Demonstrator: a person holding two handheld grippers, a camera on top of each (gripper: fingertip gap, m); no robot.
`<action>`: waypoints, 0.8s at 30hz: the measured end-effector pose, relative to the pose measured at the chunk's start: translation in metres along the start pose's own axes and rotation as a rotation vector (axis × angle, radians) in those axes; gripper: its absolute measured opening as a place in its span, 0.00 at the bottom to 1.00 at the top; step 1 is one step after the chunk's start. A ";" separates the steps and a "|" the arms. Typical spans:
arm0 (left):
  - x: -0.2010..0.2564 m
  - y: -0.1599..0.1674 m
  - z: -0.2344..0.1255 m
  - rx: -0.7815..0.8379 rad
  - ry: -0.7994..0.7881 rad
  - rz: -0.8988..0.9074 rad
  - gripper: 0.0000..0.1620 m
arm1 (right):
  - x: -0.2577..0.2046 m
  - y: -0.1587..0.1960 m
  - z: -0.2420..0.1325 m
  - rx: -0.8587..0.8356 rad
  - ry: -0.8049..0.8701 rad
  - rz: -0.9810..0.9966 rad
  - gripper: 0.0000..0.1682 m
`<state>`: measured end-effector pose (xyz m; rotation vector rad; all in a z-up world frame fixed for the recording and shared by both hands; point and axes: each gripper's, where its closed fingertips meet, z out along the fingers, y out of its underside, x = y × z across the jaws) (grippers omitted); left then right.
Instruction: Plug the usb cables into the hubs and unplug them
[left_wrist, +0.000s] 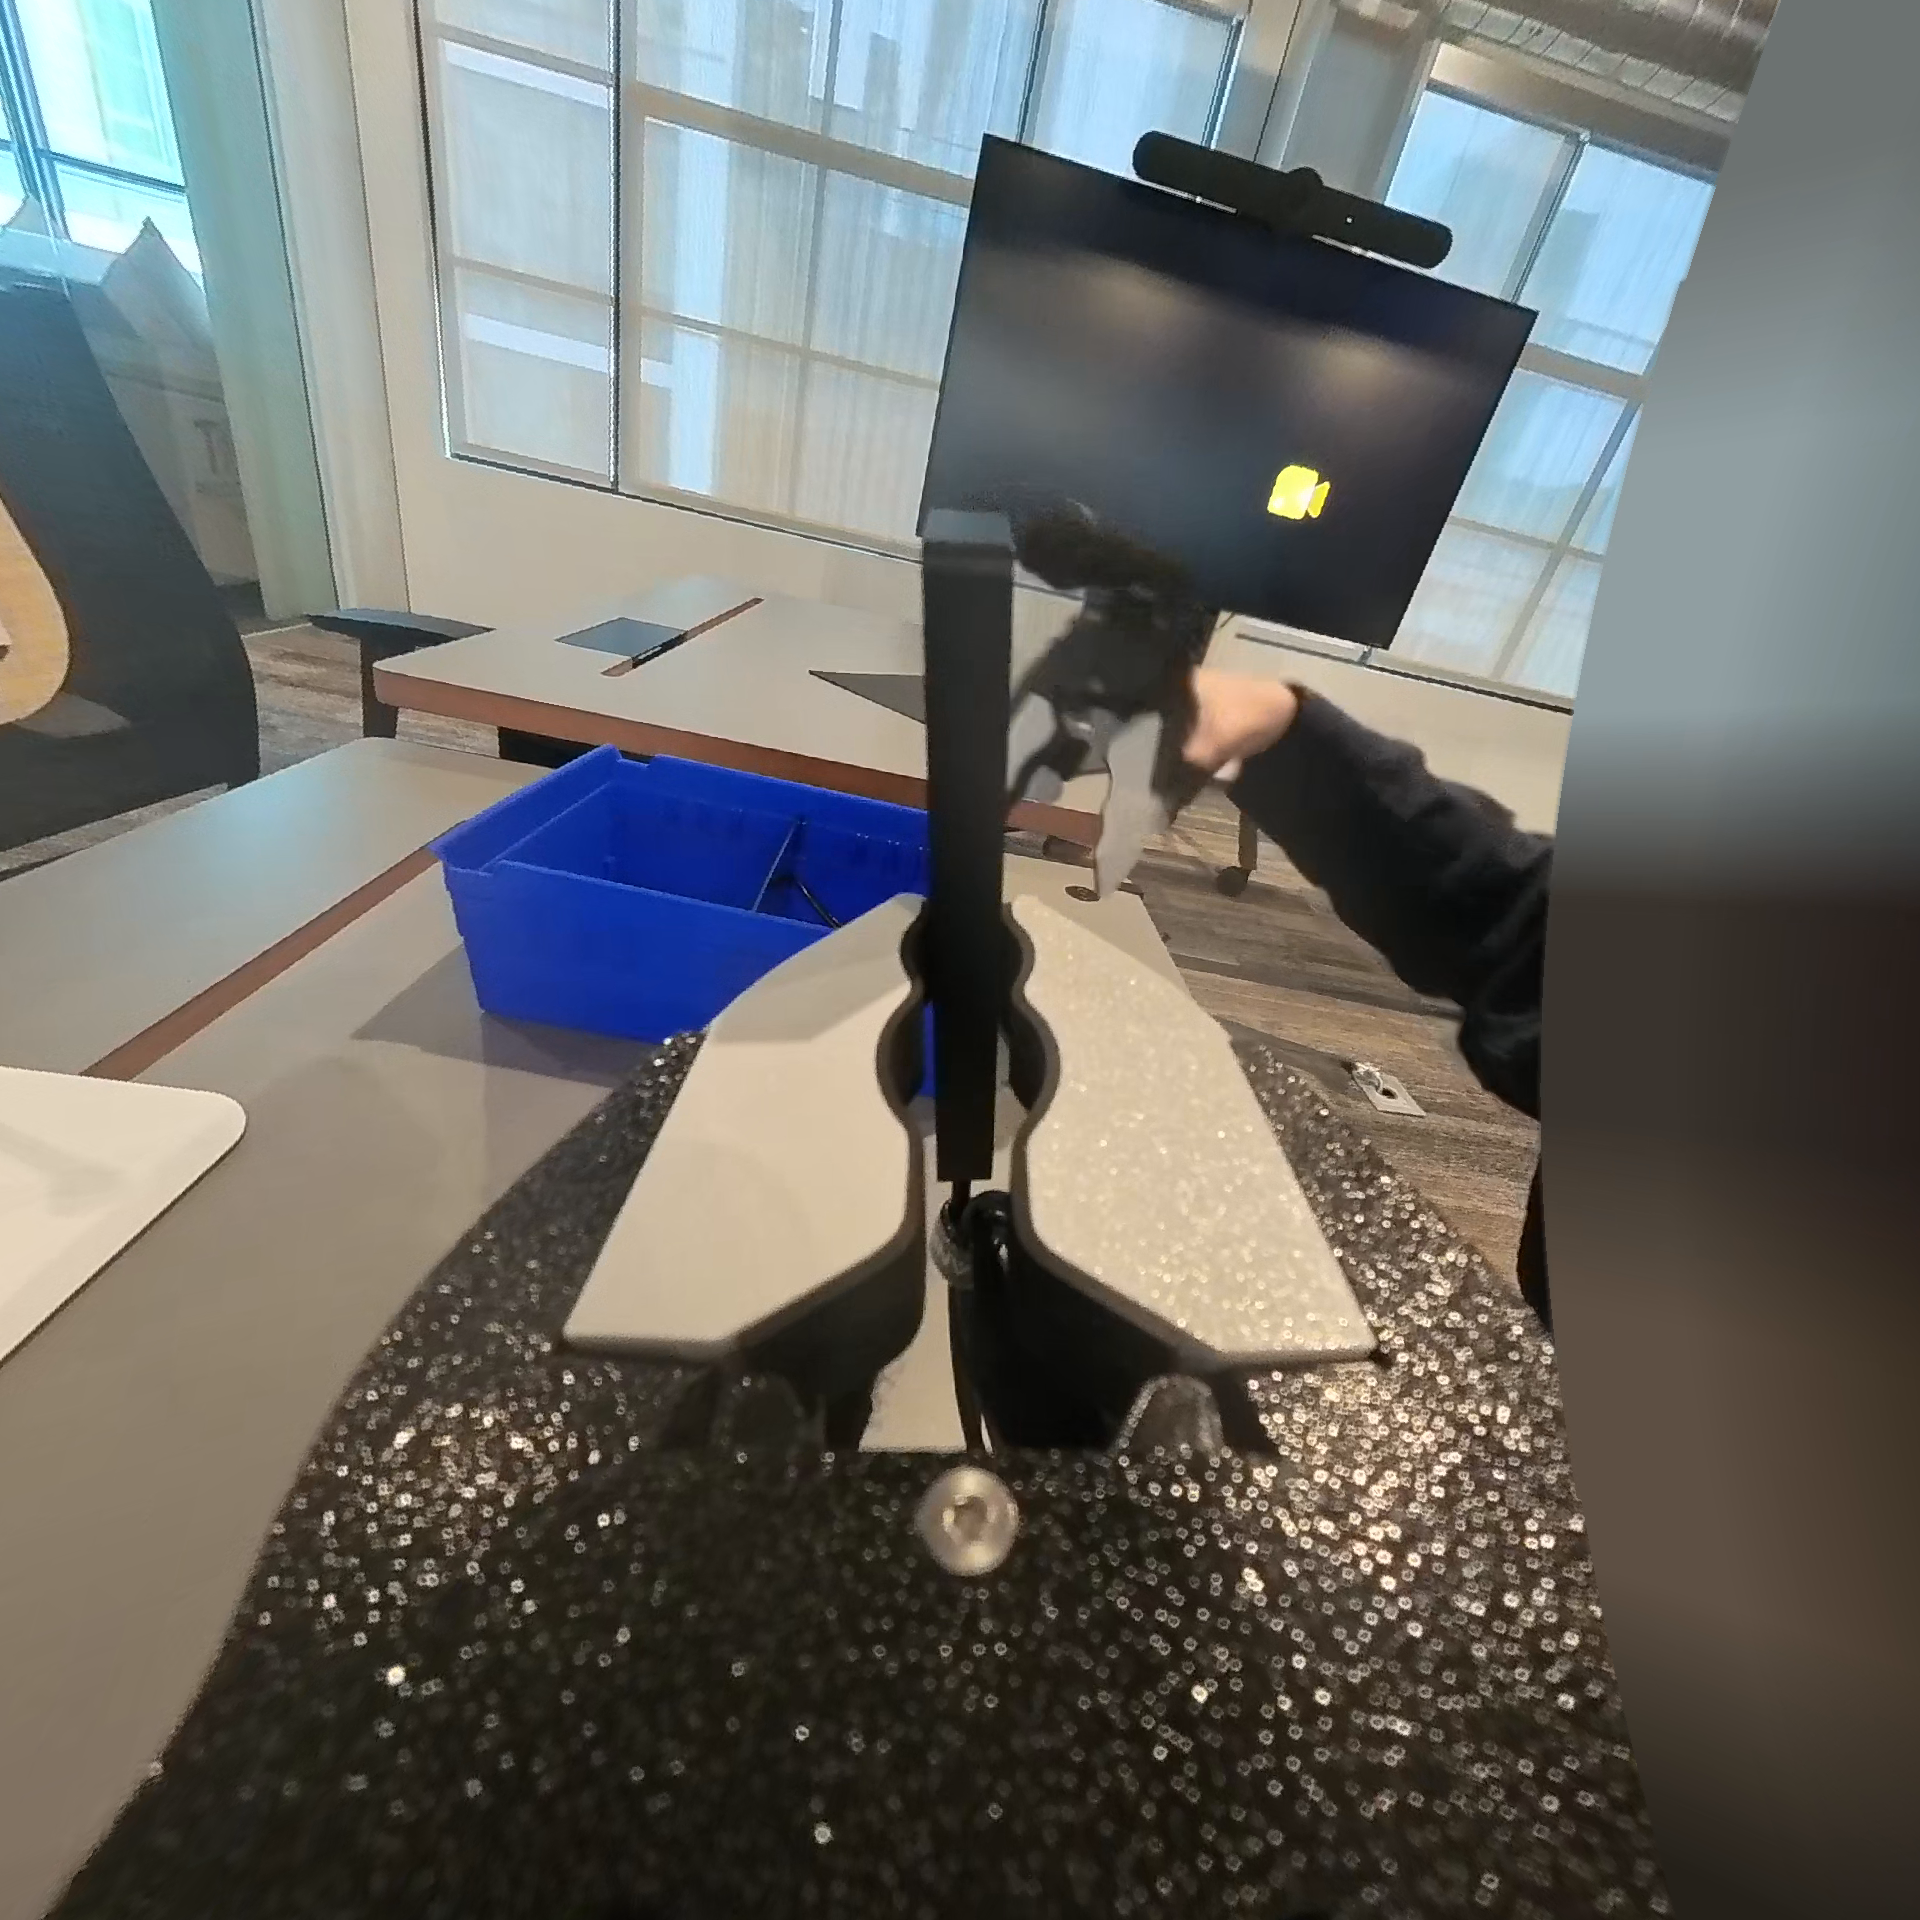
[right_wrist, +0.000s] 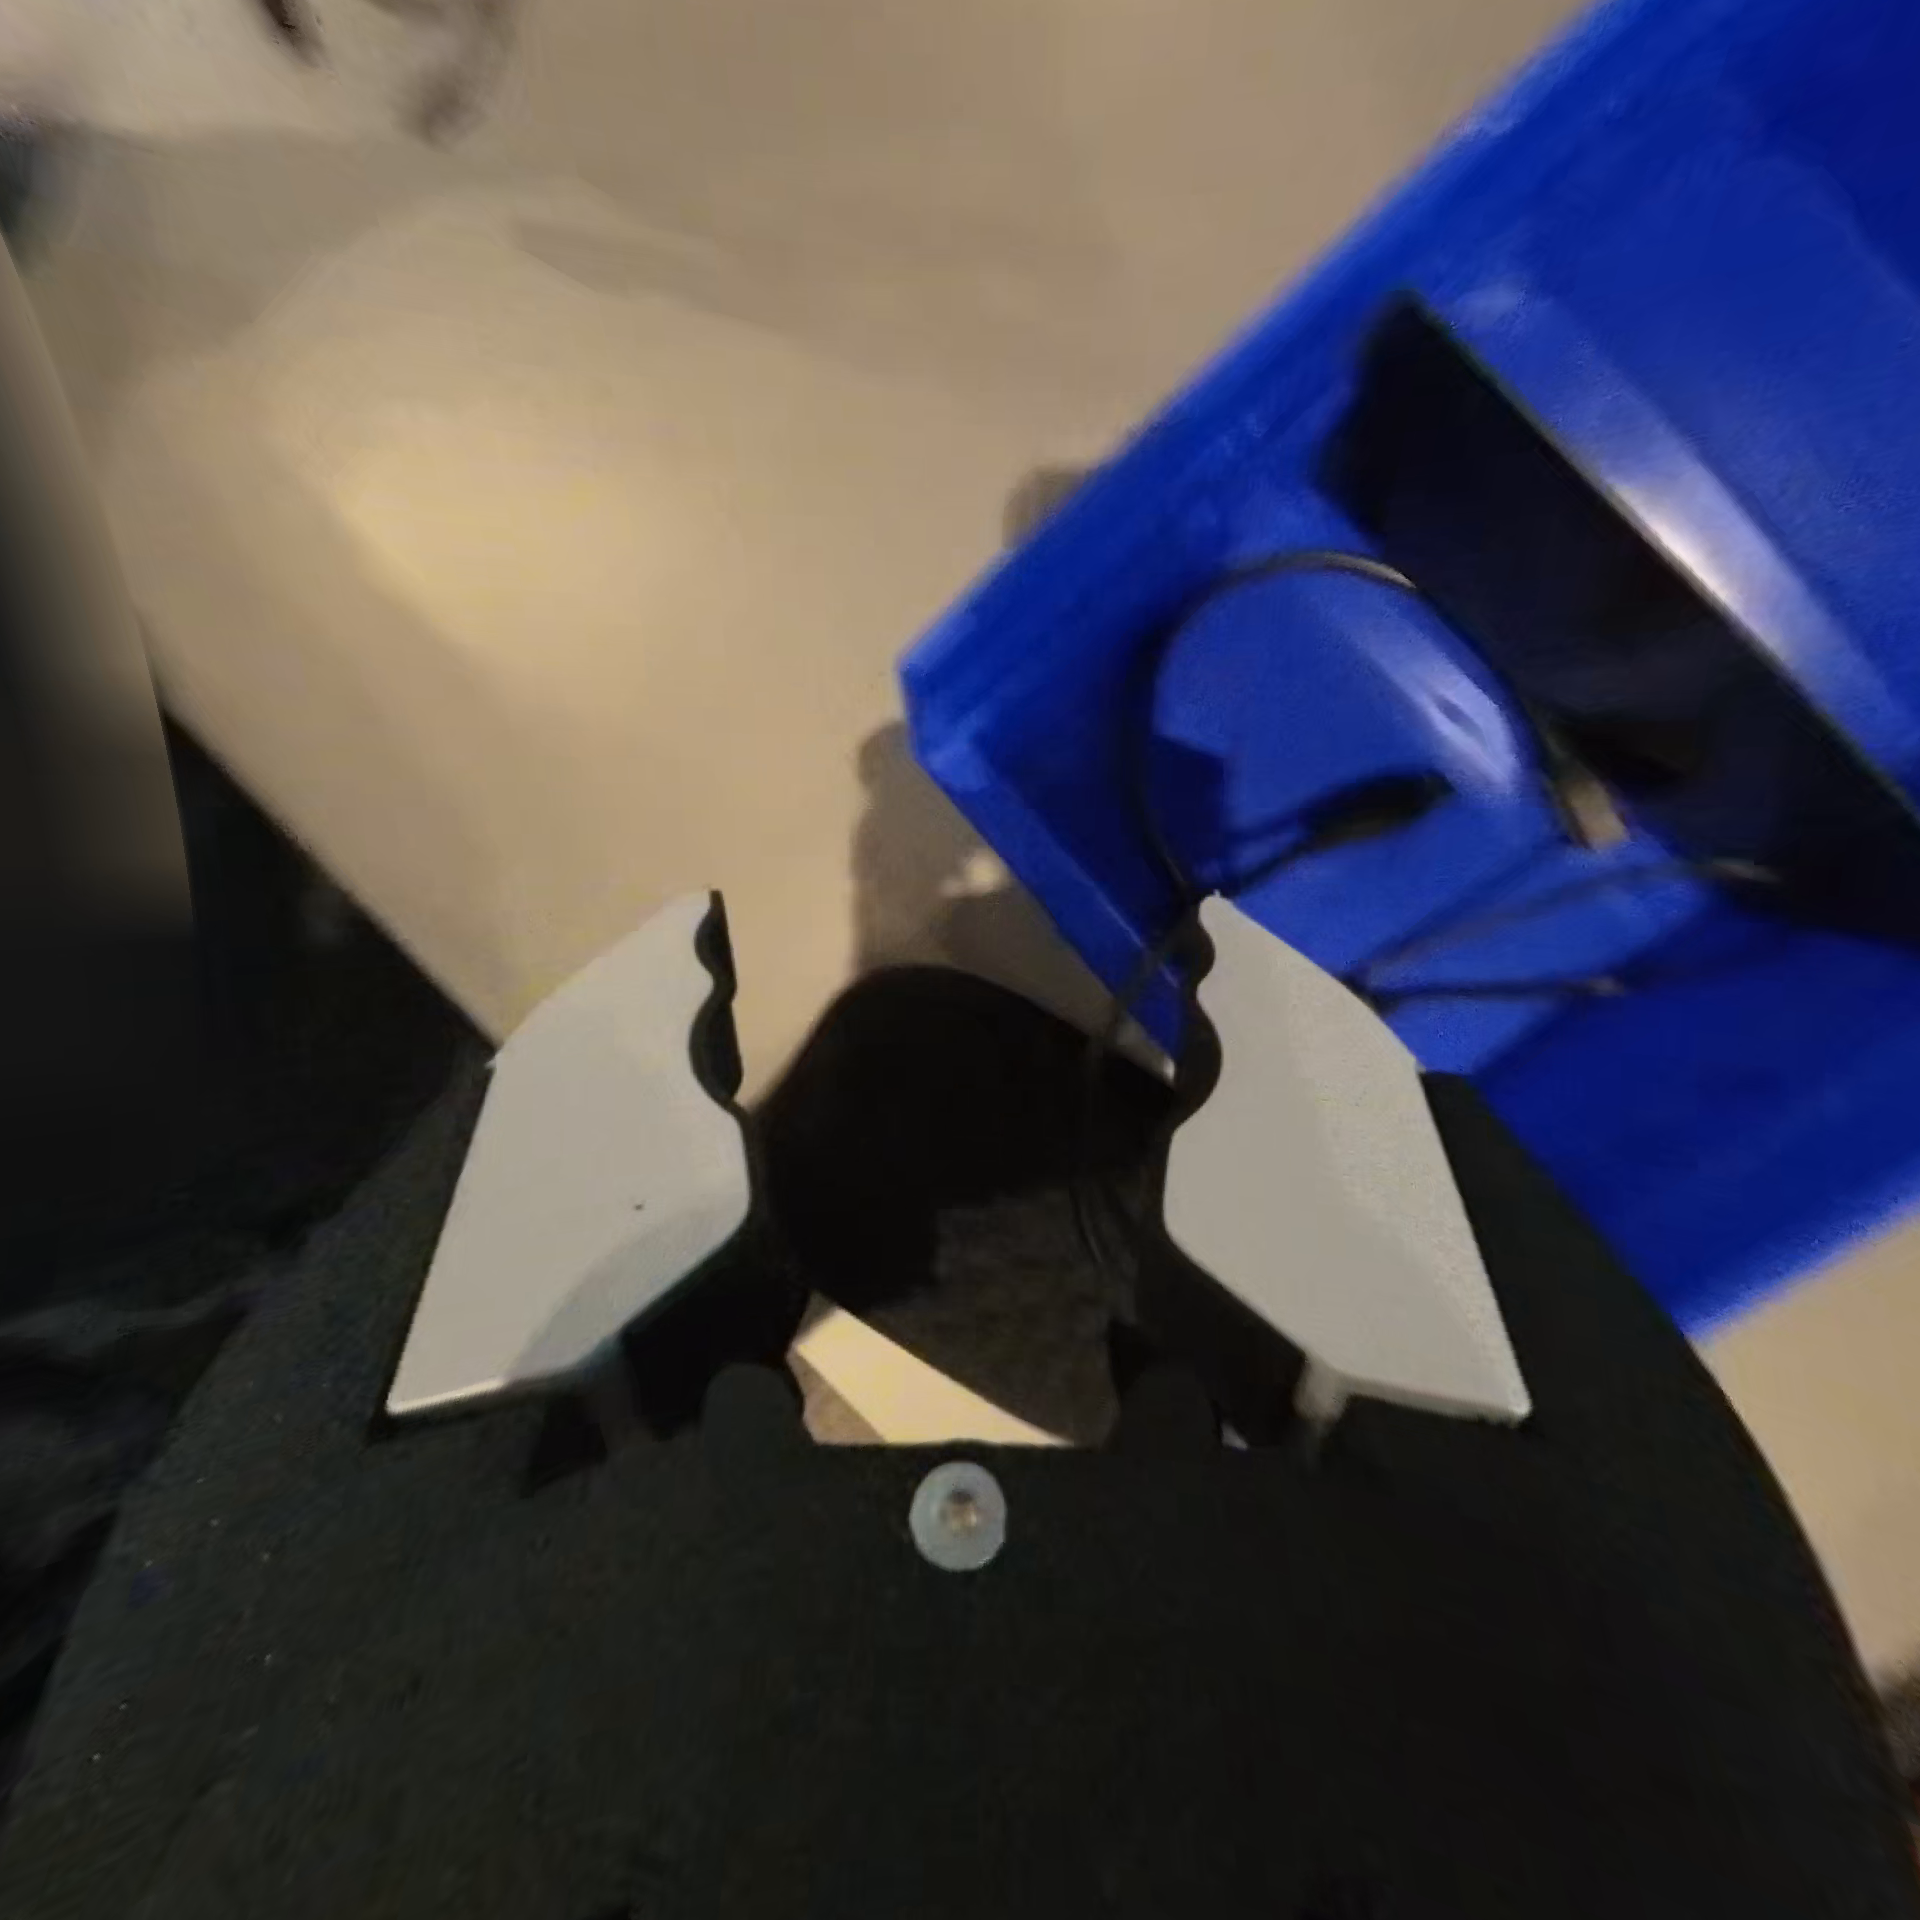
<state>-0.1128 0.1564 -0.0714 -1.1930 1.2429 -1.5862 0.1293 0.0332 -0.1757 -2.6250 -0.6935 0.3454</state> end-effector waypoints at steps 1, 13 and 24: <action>0.000 0.000 0.000 0.000 0.001 -0.002 0.07 | 0.005 0.014 0.002 -0.022 0.094 0.000 0.48; 0.000 0.011 0.012 -0.036 0.018 -0.018 0.07 | 0.040 0.100 0.025 -0.263 0.644 -0.143 0.07; -0.003 0.005 0.003 -0.007 0.008 -0.021 0.06 | 0.047 0.033 -0.029 -0.241 0.783 -0.444 0.03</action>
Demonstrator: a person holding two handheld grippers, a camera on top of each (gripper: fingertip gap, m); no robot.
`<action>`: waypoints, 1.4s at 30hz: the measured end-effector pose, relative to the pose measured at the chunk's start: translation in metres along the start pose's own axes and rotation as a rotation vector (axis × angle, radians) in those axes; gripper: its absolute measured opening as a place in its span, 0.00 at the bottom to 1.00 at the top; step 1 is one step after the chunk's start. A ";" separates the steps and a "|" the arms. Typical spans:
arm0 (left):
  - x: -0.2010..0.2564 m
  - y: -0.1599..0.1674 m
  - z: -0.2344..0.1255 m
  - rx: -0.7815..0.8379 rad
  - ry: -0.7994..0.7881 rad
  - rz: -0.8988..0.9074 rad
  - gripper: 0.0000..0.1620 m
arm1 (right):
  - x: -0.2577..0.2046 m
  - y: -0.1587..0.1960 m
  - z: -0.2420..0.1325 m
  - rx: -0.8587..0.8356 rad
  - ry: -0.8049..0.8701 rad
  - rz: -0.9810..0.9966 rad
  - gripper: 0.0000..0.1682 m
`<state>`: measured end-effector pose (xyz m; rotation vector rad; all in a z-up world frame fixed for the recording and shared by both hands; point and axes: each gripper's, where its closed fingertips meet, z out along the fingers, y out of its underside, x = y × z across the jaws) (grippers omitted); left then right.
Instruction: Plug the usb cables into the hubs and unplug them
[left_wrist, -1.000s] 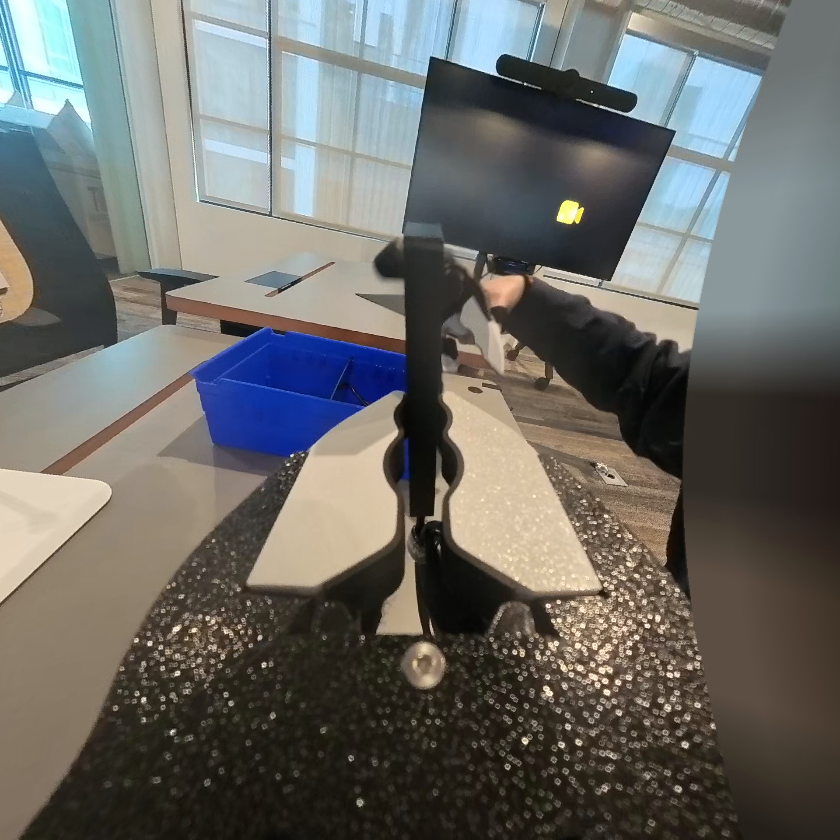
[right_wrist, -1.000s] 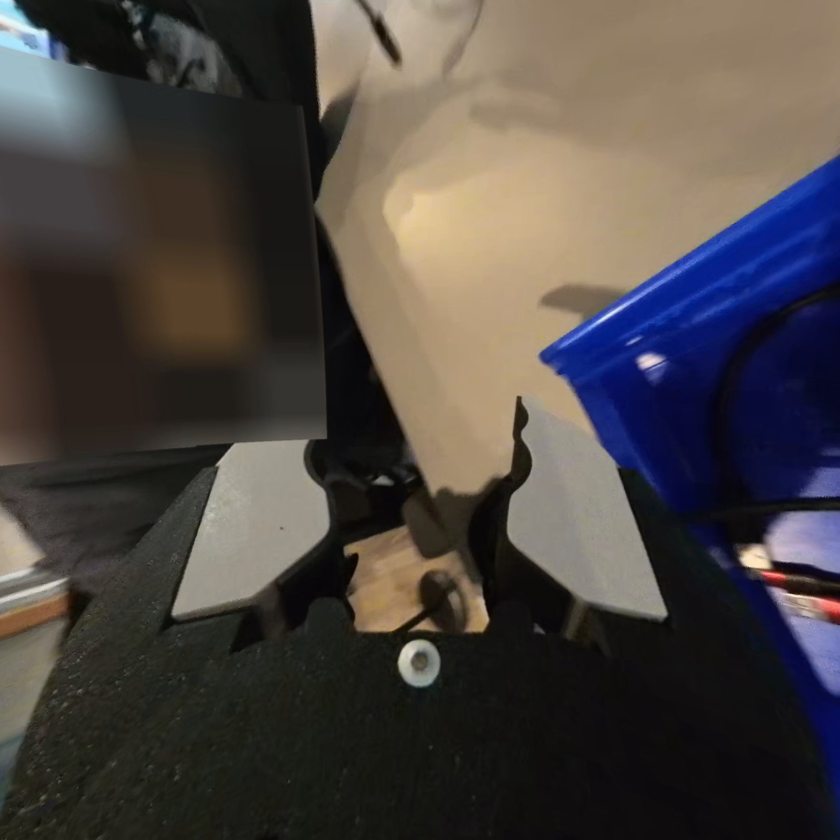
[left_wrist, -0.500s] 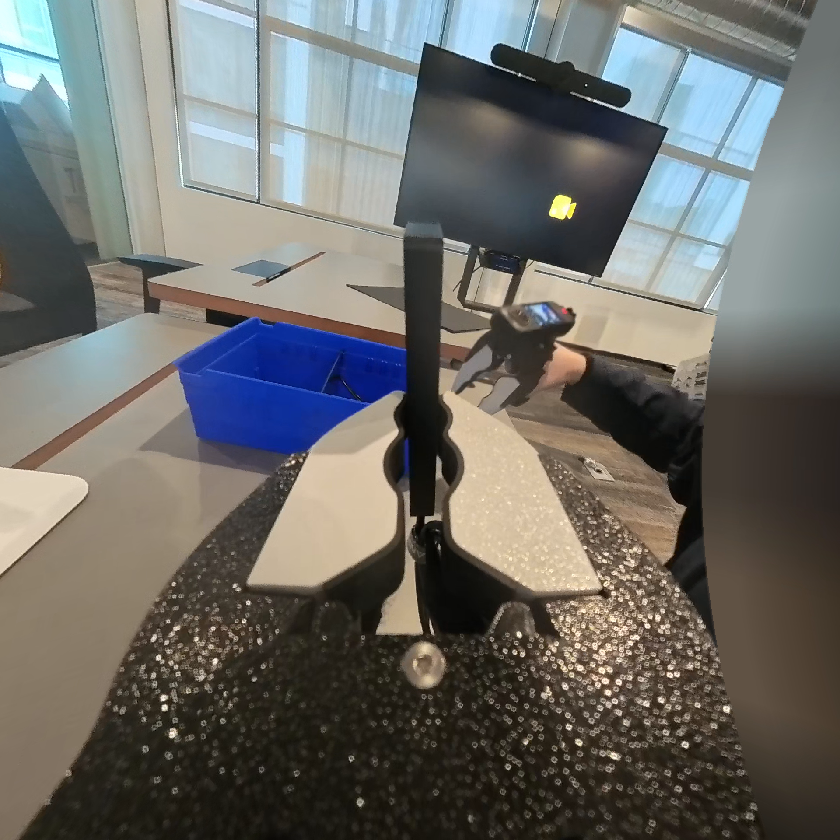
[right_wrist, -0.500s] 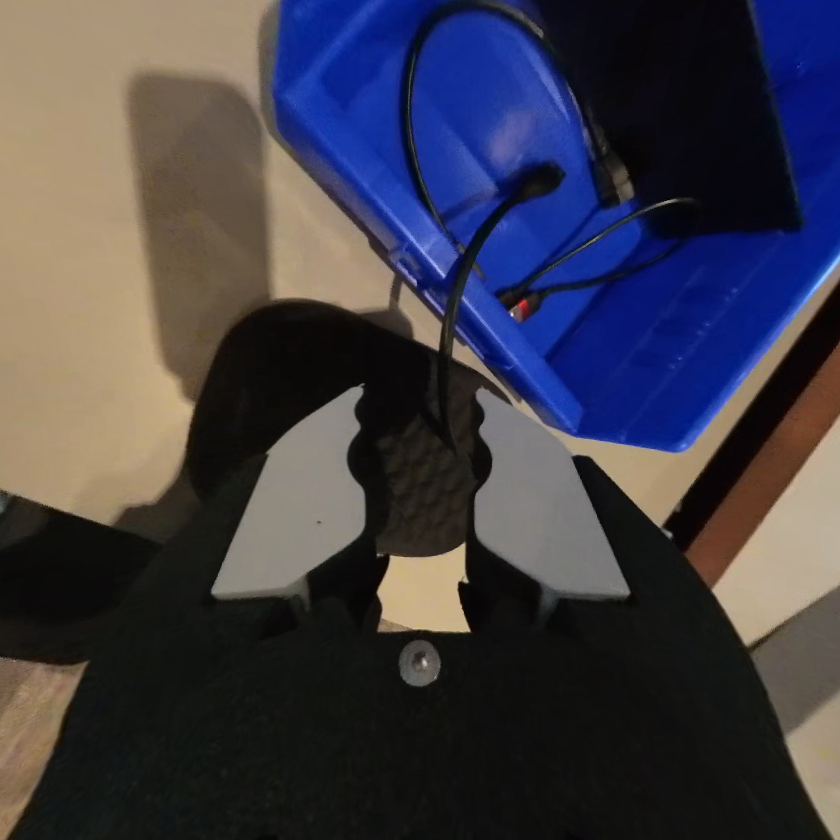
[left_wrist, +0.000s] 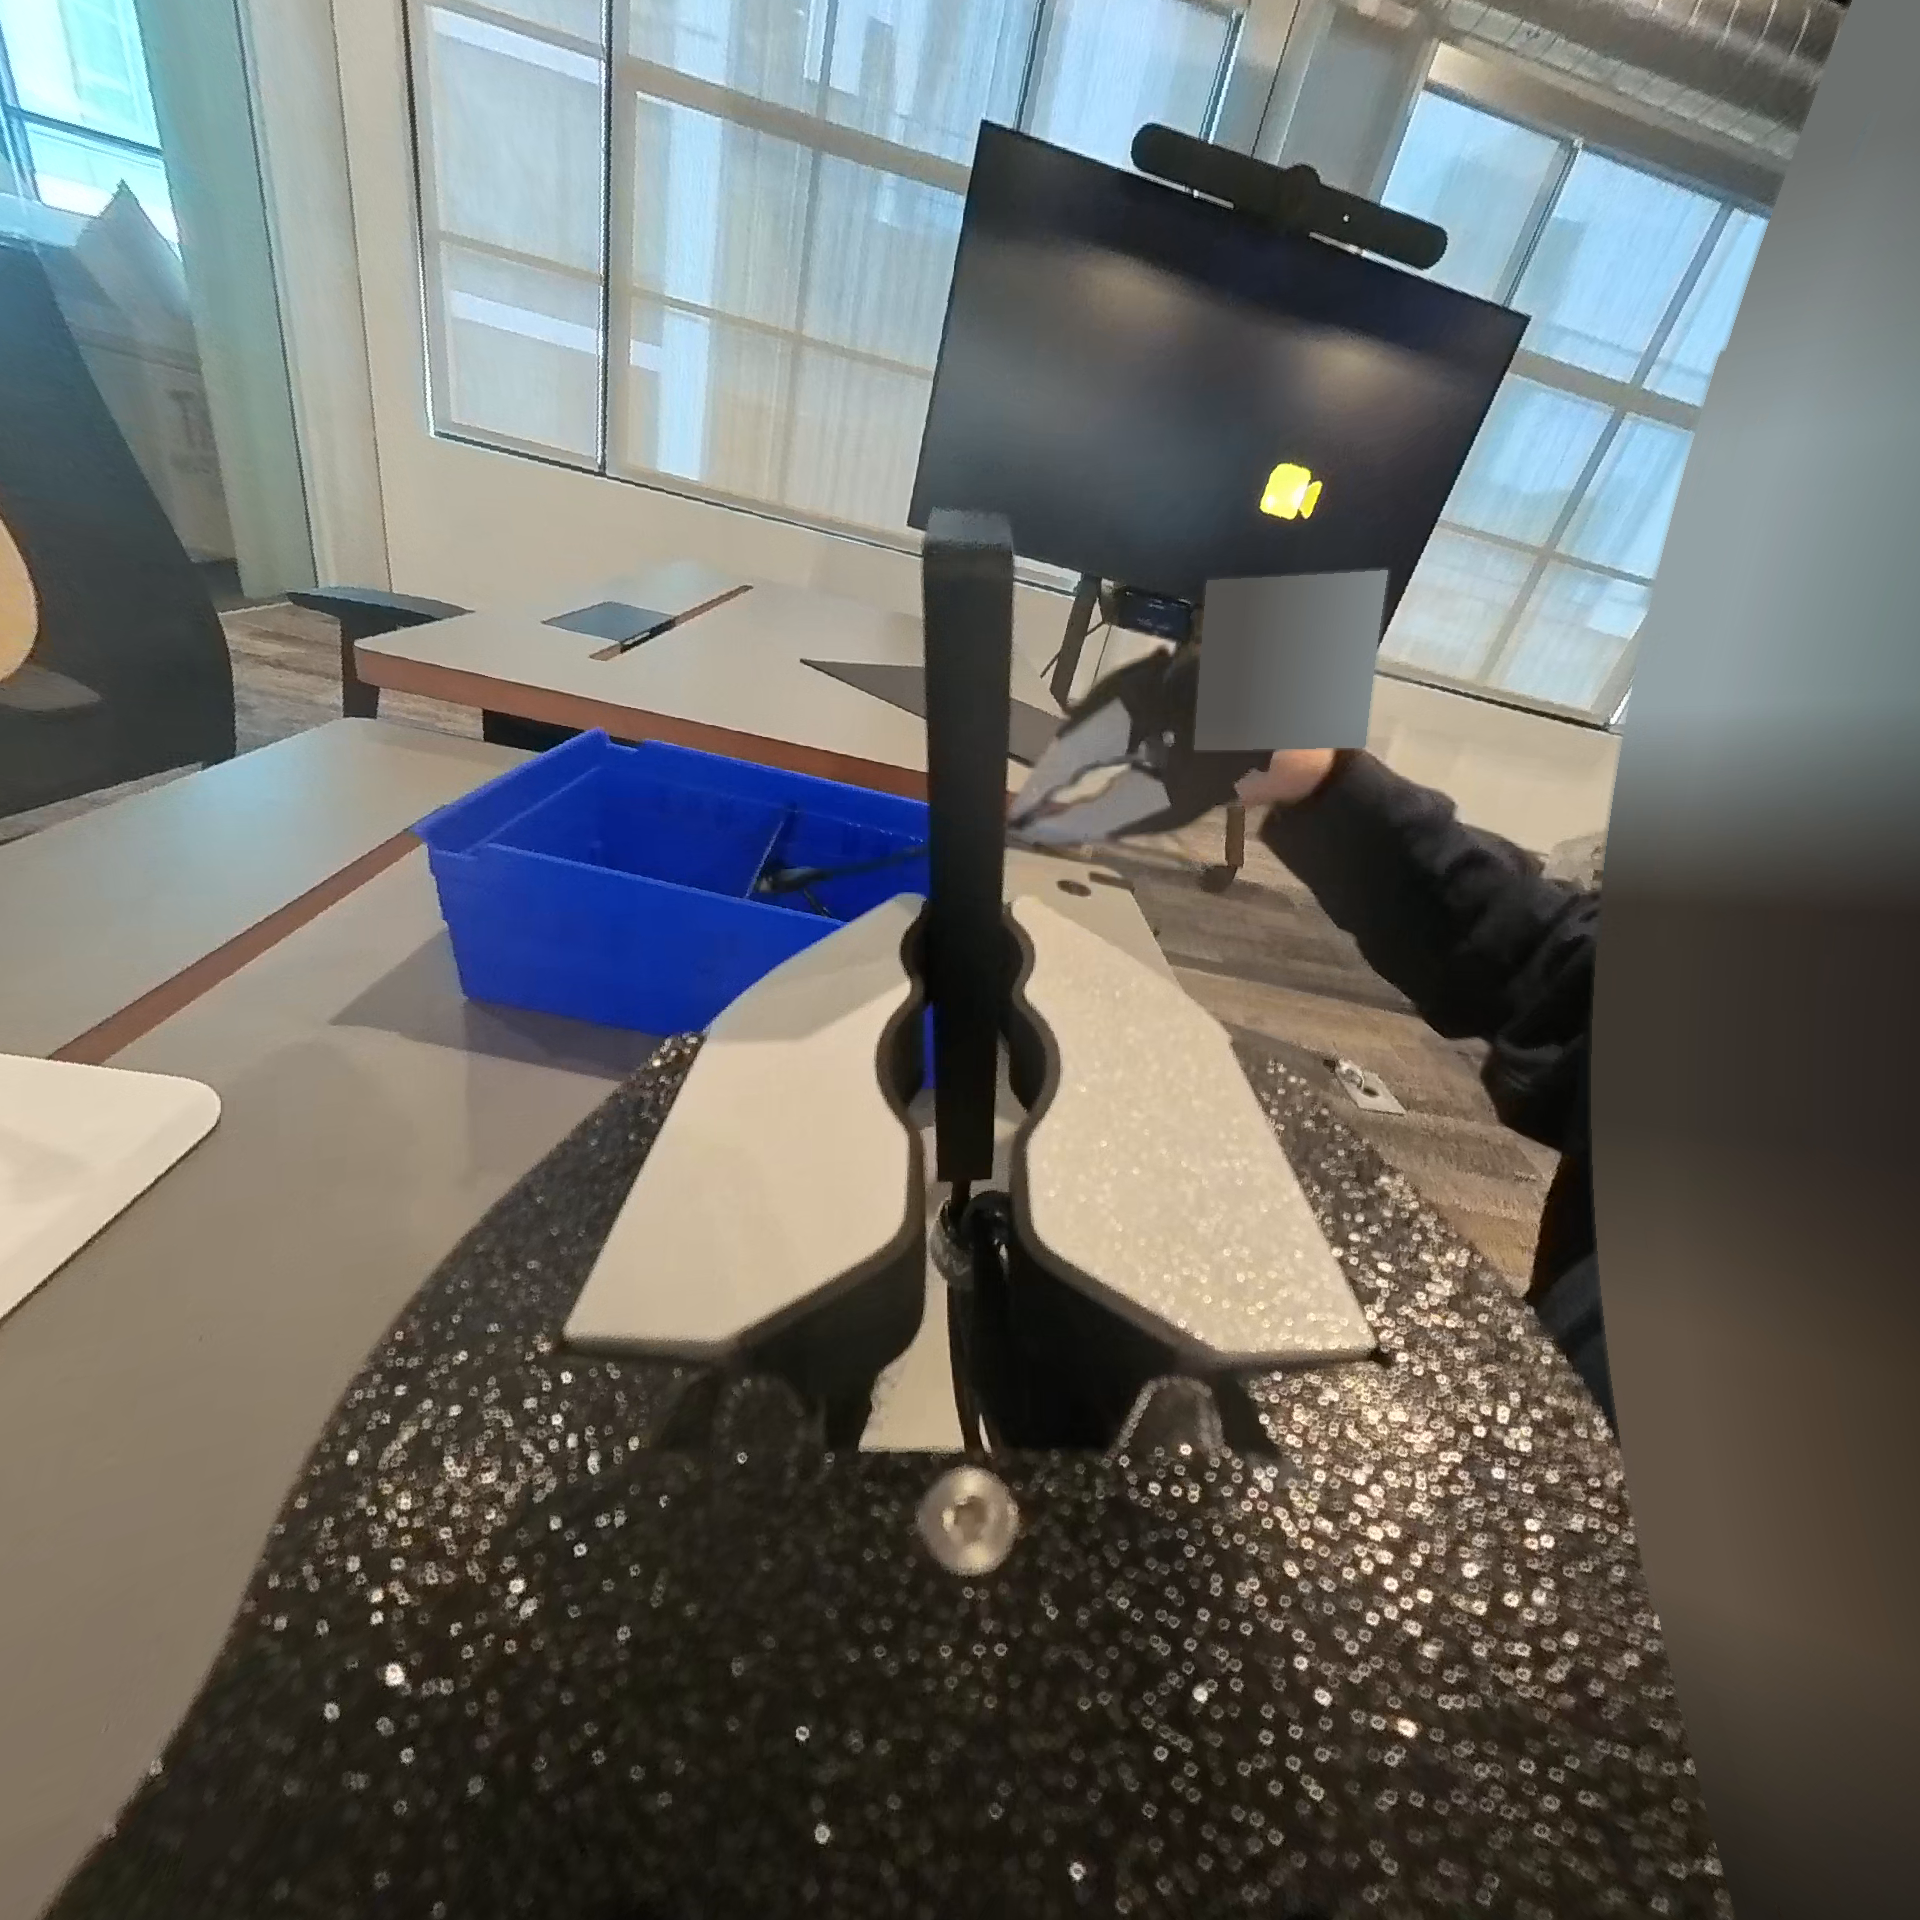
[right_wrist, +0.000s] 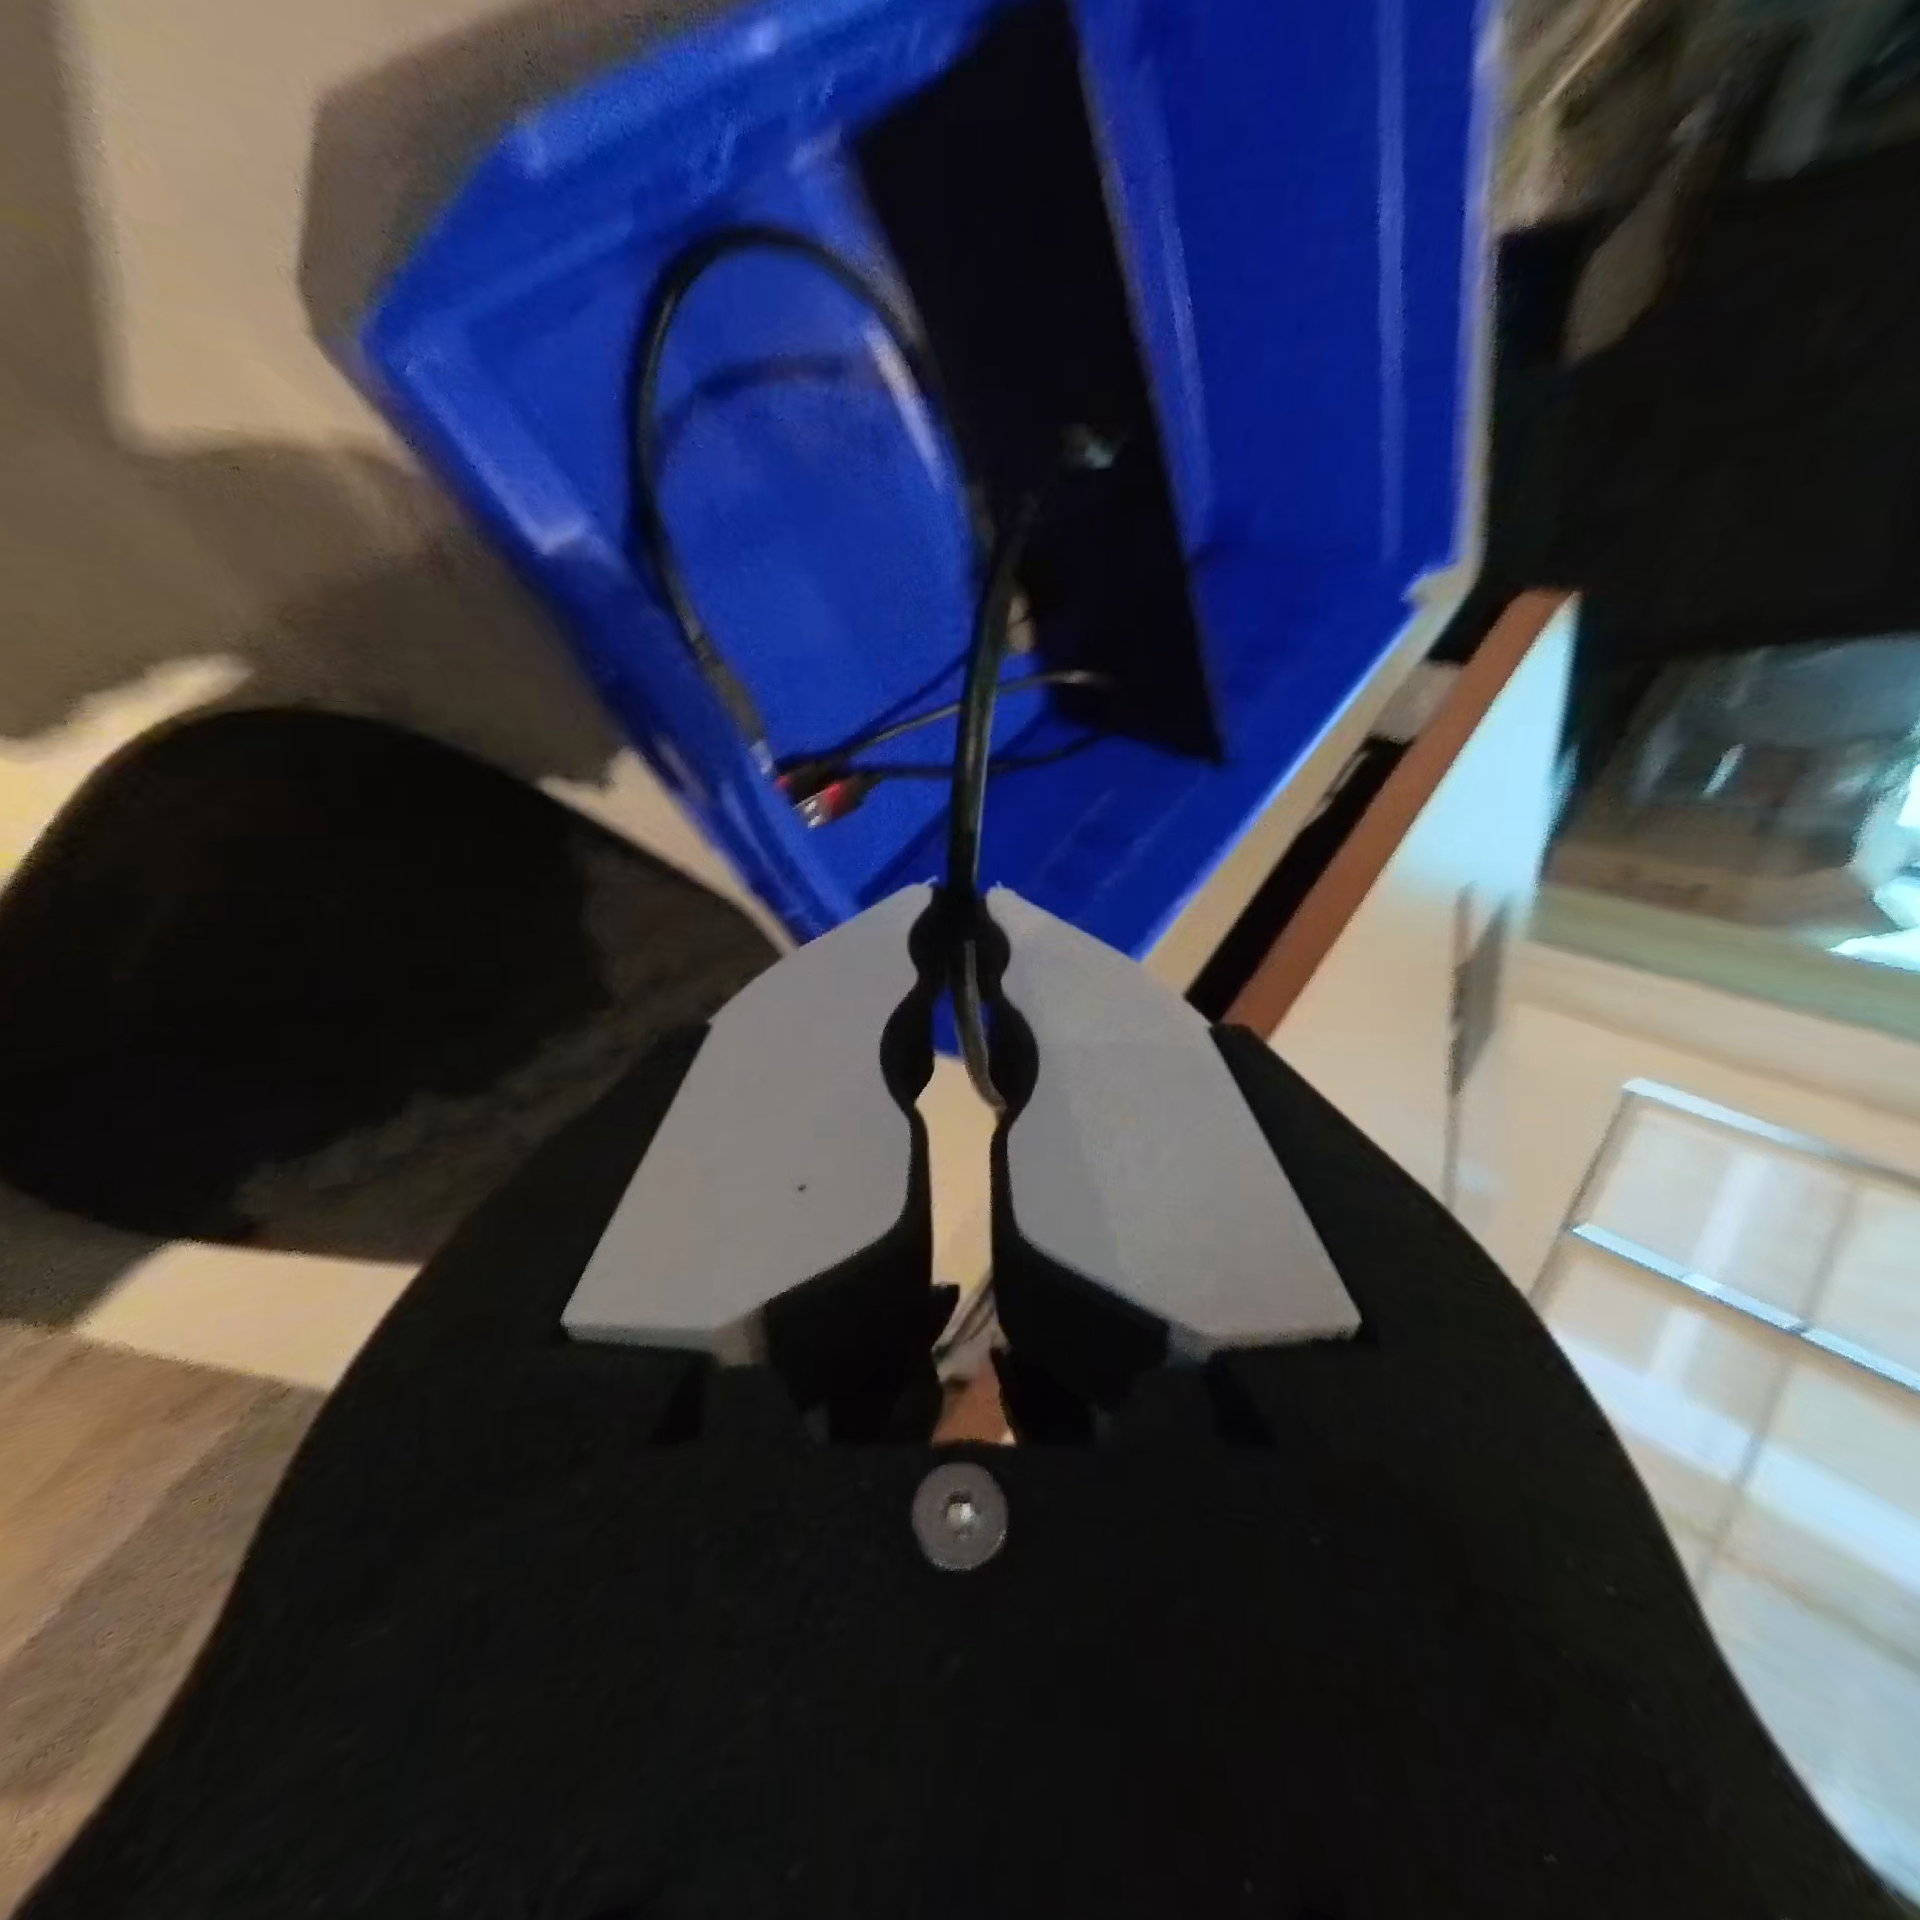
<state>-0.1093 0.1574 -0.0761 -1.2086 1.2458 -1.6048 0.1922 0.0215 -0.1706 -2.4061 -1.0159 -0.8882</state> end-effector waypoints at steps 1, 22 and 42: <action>0.000 -0.001 -0.001 0.003 0.001 -0.001 0.06 | 0.008 -0.007 -0.001 0.027 0.013 -0.031 0.03; 0.001 0.001 0.000 -0.001 0.014 -0.006 0.07 | 0.002 -0.073 0.060 0.610 -0.374 0.168 0.03; 0.002 0.008 0.009 -0.022 0.032 0.015 0.07 | 0.025 -0.061 0.010 0.465 -0.435 0.376 0.42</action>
